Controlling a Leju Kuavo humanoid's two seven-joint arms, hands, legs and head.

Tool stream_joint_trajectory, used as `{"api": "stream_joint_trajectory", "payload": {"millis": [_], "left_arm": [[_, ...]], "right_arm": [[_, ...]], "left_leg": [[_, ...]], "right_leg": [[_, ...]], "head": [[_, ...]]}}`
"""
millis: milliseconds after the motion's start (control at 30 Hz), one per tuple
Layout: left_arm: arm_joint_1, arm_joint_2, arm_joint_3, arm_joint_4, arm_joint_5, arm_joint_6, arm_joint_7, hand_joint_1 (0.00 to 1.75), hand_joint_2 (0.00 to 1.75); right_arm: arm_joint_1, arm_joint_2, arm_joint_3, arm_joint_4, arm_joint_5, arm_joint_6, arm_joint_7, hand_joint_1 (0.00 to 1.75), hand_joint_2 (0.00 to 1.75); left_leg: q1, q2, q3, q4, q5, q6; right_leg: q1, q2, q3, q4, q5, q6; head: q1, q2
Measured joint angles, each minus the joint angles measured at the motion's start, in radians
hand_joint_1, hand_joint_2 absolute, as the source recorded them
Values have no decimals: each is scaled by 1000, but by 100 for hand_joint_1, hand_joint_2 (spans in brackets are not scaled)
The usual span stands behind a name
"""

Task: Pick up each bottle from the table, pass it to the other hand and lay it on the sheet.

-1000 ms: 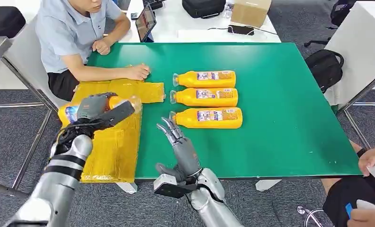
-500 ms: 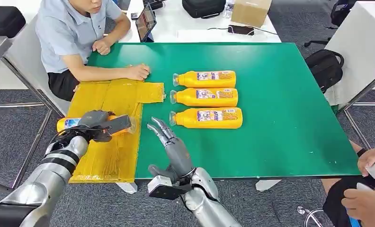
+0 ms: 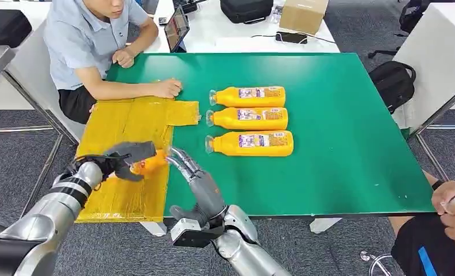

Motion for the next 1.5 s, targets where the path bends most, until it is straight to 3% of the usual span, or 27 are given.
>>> {"api": "stream_joint_trajectory", "payload": {"millis": [467,600,767,1100,1467,1500], "left_arm": [[21,3,-16,-23,180,-82,-62,0,175],[99,1,-50,-146,395,-96,-76,0,175],[236,-67,-62,-442,524,120,-8,0,175],[308,-118,-56,-668,566,129,8,0,175],[441,-180,80,-959,811,75,-22,0,175],[447,-187,90,-975,817,79,-24,0,175]], "right_arm": [[-20,-13,60,30,-49,-20,0,0,0],[-23,-21,81,32,-55,-35,0,0,0],[-15,-29,74,31,2,-42,0,0,0],[-5,-29,53,30,28,-40,0,0,0],[17,-26,2,-14,94,-23,0,0,0],[21,-26,-2,-15,99,-24,0,0,175]], "left_leg": [[0,0,0,0,0,0],[0,0,-1,0,0,0],[-1,-2,-4,0,0,0],[0,0,-4,0,0,0],[0,-1,-6,0,0,0],[0,0,-6,0,0,0]], "right_leg": [[0,0,-1,0,0,0],[0,0,-2,0,0,0],[0,-2,-4,-1,0,0],[0,-1,-5,0,0,0],[0,-1,-6,0,0,0],[0,0,-6,0,0,0]], "head": [[0,0],[0,0],[0,0],[0,0],[0,0],[0,0]]}}
